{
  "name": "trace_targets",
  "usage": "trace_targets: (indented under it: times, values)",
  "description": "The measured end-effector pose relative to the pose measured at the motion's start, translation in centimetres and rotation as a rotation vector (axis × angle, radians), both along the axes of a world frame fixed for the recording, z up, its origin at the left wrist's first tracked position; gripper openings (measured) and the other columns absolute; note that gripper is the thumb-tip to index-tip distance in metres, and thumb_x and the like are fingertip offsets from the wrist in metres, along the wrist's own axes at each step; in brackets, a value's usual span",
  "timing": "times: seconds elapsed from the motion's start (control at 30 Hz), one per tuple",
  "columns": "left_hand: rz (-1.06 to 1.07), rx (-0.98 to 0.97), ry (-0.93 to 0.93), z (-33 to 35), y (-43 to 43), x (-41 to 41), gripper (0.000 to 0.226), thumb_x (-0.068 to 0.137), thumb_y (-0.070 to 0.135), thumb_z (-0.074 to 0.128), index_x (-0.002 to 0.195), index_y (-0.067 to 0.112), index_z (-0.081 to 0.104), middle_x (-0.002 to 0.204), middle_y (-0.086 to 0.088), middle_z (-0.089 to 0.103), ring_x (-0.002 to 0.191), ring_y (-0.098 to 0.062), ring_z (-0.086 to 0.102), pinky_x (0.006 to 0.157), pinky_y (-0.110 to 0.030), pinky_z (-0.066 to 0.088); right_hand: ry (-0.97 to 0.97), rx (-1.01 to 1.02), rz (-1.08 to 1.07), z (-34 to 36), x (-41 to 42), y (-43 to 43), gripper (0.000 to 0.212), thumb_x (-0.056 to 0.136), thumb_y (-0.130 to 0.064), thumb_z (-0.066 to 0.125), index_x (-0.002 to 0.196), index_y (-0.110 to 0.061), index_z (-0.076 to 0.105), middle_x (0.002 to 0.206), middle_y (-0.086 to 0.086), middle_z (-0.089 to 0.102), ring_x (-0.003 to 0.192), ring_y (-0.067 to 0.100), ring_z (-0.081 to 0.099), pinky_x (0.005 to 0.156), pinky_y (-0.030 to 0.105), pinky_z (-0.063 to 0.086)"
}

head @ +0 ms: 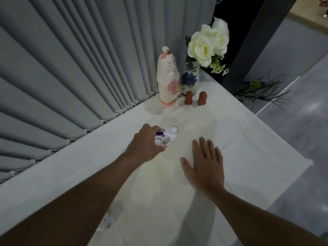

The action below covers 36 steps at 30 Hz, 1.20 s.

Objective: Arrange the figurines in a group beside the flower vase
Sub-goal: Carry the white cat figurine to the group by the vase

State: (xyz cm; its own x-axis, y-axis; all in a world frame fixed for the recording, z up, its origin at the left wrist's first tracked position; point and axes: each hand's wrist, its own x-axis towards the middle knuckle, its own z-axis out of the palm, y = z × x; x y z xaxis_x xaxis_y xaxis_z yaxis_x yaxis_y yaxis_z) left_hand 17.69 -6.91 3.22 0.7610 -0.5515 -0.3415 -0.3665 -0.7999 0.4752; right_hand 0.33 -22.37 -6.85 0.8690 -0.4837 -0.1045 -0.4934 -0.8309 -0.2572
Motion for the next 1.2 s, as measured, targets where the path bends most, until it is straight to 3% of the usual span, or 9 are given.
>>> trace_targets:
  times: [0.23,0.43,0.83,1.03,1.2]
  values:
    - [0.039,-0.105,-0.063,-0.7,-5.7,3.8,0.053,0.071,0.038,0.085,0.115,0.022,0.061,0.111,-0.001,0.063,0.096,-0.025,0.063,0.083,-0.037,0.051,-0.02,0.024,0.001,-0.4,0.1,-0.1,0.079,0.099,-0.07,0.036,0.16,-0.021,0.033,0.171,0.008,0.024,0.159,0.032,0.016,0.127,0.052,0.018]
    - [0.063,-0.148,-0.106,-1.5,-8.9,5.6,0.059,0.074,0.035,0.086,0.126,0.02,0.061,0.12,-0.003,0.068,0.105,-0.026,0.065,0.091,-0.041,0.054,-0.028,0.038,-0.004,-0.7,0.0,0.0,0.077,0.099,-0.07,0.038,0.16,-0.023,0.036,0.171,0.005,0.025,0.159,0.031,0.017,0.126,0.052,0.019]
    - [0.159,-0.192,0.007,-2.2,-9.8,6.0,0.079,0.072,0.035,0.088,0.142,0.028,0.053,0.124,-0.001,0.069,0.107,-0.021,0.066,0.097,-0.039,0.055,-0.013,0.042,-0.009,-0.8,0.2,-0.1,0.077,0.099,-0.07,0.039,0.16,-0.023,0.035,0.171,0.004,0.022,0.16,0.029,0.013,0.126,0.052,0.02]
    - [0.141,-0.19,0.032,-2.0,-9.7,6.2,0.075,0.065,0.035,0.092,0.132,0.022,0.059,0.118,0.001,0.068,0.096,-0.016,0.061,0.085,-0.026,0.05,-0.011,0.026,-0.004,-0.7,0.2,-0.1,0.077,0.099,-0.07,0.037,0.16,-0.023,0.035,0.171,0.004,0.023,0.159,0.03,0.015,0.127,0.051,0.019]
    - [0.163,-0.153,0.015,-1.5,-7.3,5.7,0.076,0.064,0.041,0.09,0.129,0.021,0.055,0.121,0.0,0.063,0.109,-0.02,0.062,0.086,-0.03,0.051,-0.01,0.02,0.007,-0.6,0.2,0.0,0.078,0.099,-0.072,0.034,0.16,-0.023,0.034,0.171,0.005,0.023,0.159,0.031,0.014,0.127,0.052,0.019]
